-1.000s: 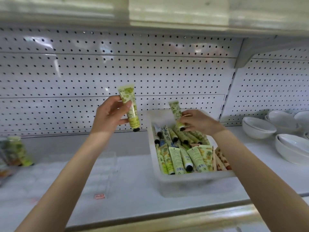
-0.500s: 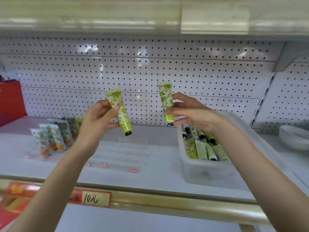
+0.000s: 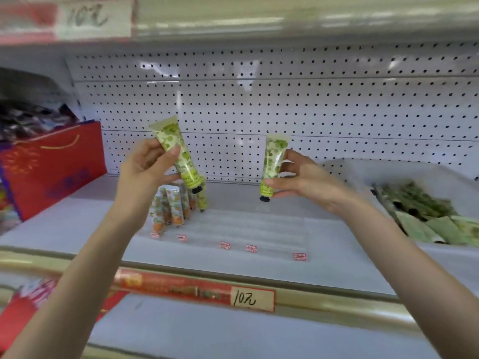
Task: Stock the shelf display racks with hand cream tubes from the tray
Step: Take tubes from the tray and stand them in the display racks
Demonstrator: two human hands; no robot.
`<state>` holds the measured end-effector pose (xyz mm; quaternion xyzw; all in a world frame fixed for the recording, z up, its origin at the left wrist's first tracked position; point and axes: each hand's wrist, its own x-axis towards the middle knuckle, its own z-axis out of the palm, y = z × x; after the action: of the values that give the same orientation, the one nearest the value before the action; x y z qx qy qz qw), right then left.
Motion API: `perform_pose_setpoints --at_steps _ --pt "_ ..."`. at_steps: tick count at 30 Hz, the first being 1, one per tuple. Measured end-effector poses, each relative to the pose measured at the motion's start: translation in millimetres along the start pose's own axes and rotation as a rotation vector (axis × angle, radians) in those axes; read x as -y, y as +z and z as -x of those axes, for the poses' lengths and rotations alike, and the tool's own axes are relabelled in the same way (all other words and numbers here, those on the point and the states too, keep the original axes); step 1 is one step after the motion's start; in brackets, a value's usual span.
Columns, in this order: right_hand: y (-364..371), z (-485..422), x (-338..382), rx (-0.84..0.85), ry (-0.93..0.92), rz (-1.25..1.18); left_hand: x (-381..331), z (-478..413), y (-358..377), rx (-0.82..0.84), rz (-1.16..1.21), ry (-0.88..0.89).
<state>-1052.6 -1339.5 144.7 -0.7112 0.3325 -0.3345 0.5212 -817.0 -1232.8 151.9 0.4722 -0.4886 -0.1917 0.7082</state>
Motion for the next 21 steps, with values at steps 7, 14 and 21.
perform_pose_setpoints --at_steps 7,14,21 --pt "71 -28 -17 -0.12 0.049 -0.036 16 -34 -55 0.193 -0.034 0.012" --pt "96 -41 -29 -0.211 0.085 -0.024 29 -63 -72 0.479 -0.156 0.0" --pt "100 -70 -49 -0.307 0.072 0.122 47 -88 -64 0.604 -0.36 -0.064"
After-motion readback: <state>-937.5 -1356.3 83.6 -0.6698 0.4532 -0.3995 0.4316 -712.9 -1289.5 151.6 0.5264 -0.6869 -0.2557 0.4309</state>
